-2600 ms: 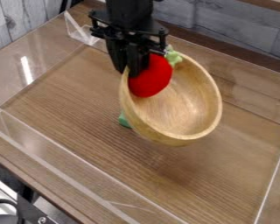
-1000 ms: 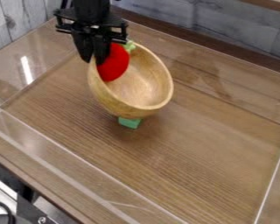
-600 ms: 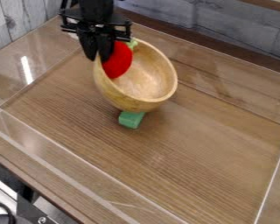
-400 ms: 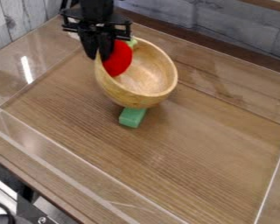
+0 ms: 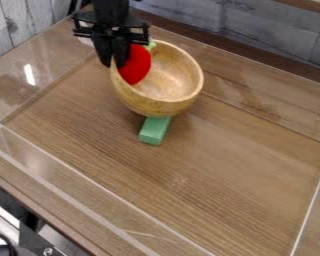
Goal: Move the red fruit to the left
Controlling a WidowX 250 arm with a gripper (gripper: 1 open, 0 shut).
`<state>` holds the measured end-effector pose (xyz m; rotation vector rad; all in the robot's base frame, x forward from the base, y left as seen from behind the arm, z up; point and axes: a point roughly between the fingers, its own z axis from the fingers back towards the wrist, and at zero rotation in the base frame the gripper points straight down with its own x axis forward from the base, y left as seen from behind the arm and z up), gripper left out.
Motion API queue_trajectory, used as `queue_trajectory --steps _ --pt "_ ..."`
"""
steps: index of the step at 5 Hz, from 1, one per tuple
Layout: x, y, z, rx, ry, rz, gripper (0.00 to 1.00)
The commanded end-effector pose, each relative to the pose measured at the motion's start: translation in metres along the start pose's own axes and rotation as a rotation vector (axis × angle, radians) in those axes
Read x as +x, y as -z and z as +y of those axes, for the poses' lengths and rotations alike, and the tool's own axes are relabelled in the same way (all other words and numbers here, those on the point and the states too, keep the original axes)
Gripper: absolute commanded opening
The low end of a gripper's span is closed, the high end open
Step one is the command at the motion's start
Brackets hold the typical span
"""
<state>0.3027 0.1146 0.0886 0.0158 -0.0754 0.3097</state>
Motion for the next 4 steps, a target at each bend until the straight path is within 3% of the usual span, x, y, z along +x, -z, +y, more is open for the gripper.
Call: queue_trajectory --steps 1,4 --pt "0.017 -0.014 0.006 0.009 -0.036 -0.068 0.00" --pt "0.027 -0.003 0.000 0.002 -0.052 -0.065 0.00"
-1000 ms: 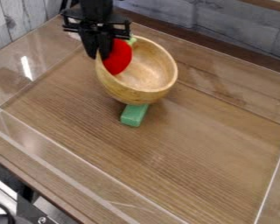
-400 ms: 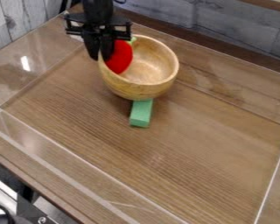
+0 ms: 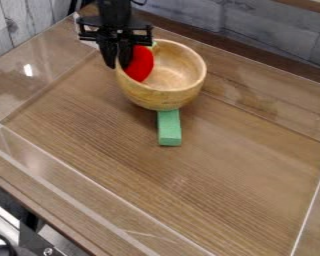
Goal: Move the red fruit to the left
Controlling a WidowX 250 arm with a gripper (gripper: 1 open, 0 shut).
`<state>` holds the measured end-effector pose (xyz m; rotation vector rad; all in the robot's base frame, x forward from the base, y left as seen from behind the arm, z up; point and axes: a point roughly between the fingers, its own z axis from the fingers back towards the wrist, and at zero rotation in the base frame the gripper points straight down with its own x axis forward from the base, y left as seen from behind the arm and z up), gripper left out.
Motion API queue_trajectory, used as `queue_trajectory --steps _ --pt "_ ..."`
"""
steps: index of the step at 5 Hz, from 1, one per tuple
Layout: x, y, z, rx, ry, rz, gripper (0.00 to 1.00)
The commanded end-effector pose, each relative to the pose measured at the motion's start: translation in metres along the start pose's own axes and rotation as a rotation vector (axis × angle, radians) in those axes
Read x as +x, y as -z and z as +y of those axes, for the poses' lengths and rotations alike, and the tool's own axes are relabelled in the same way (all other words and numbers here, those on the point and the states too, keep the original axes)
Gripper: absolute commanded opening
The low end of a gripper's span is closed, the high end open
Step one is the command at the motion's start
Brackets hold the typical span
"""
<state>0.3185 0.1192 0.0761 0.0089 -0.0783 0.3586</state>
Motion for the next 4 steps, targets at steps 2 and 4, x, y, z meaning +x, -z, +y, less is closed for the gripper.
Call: queue_trajectory --steps 2,4 --pt "0.0169 -0.0106 -0.0035 -0.004 -0.007 -0.057 0.00" --pt "0.0213 -0.0090 -0.0079 -0.015 -0.015 -0.053 0.00"
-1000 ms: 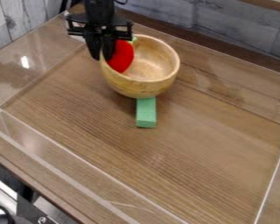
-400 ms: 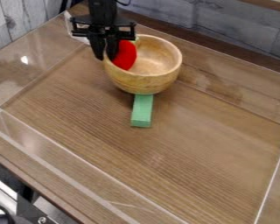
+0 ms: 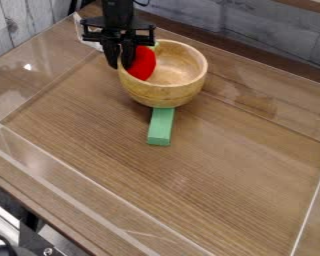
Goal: Move the red fruit to the left
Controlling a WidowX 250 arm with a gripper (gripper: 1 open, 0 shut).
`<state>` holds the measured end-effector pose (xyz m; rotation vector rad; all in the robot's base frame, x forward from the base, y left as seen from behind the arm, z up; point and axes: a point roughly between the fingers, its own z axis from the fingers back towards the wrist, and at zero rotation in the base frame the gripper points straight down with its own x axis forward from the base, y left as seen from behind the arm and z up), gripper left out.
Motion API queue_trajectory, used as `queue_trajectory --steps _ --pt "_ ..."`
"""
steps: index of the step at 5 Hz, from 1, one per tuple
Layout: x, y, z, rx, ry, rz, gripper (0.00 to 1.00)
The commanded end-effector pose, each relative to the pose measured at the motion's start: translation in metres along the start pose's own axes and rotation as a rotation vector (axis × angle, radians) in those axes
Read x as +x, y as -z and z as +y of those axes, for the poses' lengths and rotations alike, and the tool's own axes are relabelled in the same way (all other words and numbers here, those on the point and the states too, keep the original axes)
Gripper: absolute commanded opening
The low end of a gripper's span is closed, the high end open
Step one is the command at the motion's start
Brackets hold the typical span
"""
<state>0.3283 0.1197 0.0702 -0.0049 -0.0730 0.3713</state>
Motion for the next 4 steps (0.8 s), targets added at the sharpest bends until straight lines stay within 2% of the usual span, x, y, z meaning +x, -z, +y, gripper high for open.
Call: queue_trajectory --steps 1,4 --pt "0.014 -0.016 0.005 -0.002 -0.016 -0.055 0.00" --pt "0.019 -0.016 0.037 0.007 -0.056 -0.038 0.00"
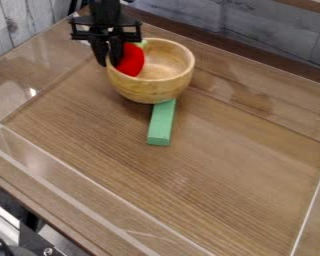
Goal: Move the red fruit to the left
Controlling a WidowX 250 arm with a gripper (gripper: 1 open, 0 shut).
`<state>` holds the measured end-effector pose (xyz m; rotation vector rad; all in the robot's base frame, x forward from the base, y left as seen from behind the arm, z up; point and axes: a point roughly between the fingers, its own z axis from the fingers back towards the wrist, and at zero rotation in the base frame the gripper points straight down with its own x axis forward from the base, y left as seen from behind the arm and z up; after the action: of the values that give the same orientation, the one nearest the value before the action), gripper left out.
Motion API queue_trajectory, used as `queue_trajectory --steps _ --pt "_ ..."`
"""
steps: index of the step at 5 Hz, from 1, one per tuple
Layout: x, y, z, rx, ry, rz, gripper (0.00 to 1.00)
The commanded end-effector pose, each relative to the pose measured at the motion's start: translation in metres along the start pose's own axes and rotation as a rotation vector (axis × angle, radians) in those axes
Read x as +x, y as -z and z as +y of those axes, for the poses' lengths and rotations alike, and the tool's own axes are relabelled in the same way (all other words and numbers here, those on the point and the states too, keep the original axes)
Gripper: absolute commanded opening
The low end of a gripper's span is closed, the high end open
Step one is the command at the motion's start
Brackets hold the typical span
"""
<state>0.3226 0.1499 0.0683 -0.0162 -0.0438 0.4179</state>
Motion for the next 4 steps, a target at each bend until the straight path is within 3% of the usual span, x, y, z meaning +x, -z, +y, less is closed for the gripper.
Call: queue_trajectory --steps 1,4 --pt "0.013 -0.016 0.015 0.015 -0.023 -0.061 0.00" --pt "0.013 -0.011 0.032 0.028 -0.055 -0.038 0.00"
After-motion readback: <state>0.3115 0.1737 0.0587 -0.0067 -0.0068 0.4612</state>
